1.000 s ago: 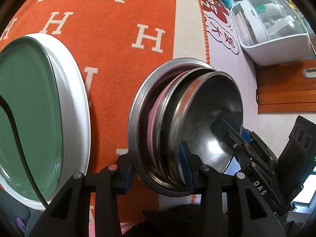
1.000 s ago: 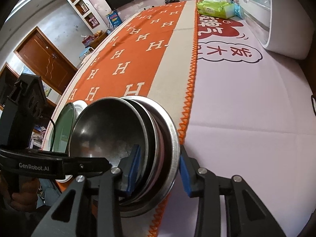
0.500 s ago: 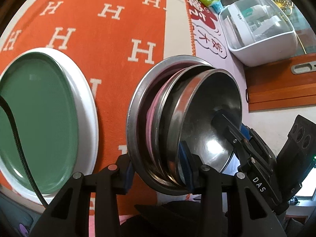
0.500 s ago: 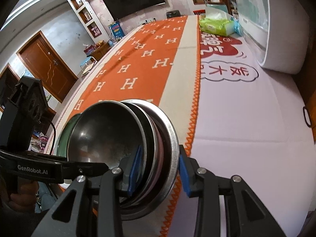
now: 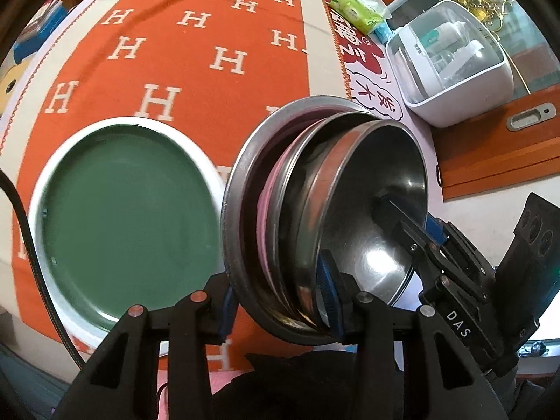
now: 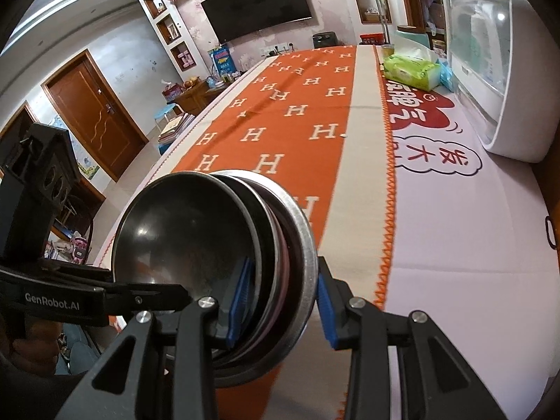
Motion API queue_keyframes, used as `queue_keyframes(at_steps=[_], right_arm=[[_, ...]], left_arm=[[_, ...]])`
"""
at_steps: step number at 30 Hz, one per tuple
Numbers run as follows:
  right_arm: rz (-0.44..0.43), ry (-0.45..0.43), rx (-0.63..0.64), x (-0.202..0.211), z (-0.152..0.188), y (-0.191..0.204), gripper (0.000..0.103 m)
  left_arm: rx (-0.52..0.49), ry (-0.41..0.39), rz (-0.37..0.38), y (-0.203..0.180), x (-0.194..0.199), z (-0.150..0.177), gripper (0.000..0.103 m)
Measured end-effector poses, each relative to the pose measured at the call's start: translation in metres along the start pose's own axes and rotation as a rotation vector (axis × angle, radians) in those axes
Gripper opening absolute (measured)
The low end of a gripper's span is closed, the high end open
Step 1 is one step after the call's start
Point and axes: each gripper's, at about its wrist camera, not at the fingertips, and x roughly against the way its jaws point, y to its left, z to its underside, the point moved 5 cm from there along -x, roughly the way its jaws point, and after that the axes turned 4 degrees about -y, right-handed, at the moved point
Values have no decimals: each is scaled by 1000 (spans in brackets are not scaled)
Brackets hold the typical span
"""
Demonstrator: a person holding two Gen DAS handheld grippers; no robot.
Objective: Organize plates and bowls
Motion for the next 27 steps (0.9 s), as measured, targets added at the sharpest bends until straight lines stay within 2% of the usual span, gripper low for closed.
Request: queue_keyframes(at_steps=[10, 27], right_arm=[[3, 5, -17, -10, 5, 42, 36], [6, 68, -60, -46, 18, 92, 36]], left_arm=[[-39, 6, -30, 36, 24, 1, 41], [-38, 70, -57, 95, 26, 1, 42]])
